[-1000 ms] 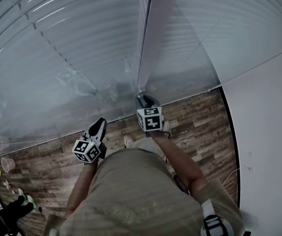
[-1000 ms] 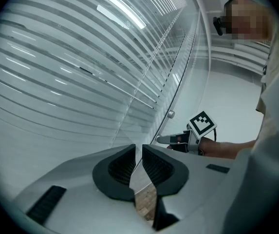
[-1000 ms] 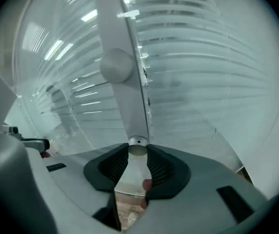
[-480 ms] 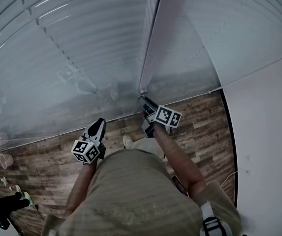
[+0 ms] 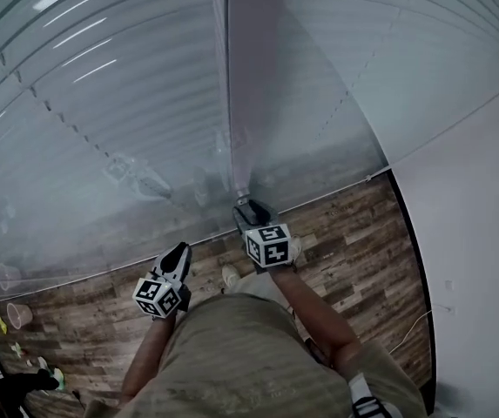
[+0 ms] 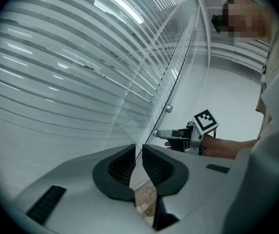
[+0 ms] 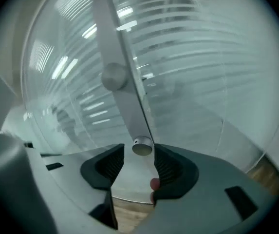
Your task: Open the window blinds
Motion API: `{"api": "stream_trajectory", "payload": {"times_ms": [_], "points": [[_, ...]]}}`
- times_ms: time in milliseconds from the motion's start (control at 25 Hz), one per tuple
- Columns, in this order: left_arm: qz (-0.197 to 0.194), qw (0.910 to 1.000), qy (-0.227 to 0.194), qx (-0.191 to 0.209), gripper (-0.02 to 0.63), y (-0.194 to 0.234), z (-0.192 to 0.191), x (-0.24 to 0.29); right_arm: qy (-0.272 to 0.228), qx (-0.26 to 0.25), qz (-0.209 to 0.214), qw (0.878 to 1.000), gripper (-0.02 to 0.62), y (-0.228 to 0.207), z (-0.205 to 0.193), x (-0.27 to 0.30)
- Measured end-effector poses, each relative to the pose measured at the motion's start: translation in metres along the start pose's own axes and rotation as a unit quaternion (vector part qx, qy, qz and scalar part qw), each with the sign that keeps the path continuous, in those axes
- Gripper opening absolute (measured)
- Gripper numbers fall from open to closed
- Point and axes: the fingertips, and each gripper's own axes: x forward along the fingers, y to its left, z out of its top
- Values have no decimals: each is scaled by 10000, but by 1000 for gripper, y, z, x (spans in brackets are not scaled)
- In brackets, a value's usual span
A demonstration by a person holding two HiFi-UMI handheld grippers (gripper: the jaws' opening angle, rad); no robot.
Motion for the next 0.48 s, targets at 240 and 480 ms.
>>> {"api": "stream_trajectory", "payload": {"times_ms": [240, 480], "points": [[141, 9998, 146, 9, 37, 10, 11, 1, -264, 3069, 986, 9463, 183, -6, 9, 5], [320, 9992, 224, 64, 37, 24, 20, 14, 525, -1535, -944, 9822, 126, -1, 16, 16]]}}
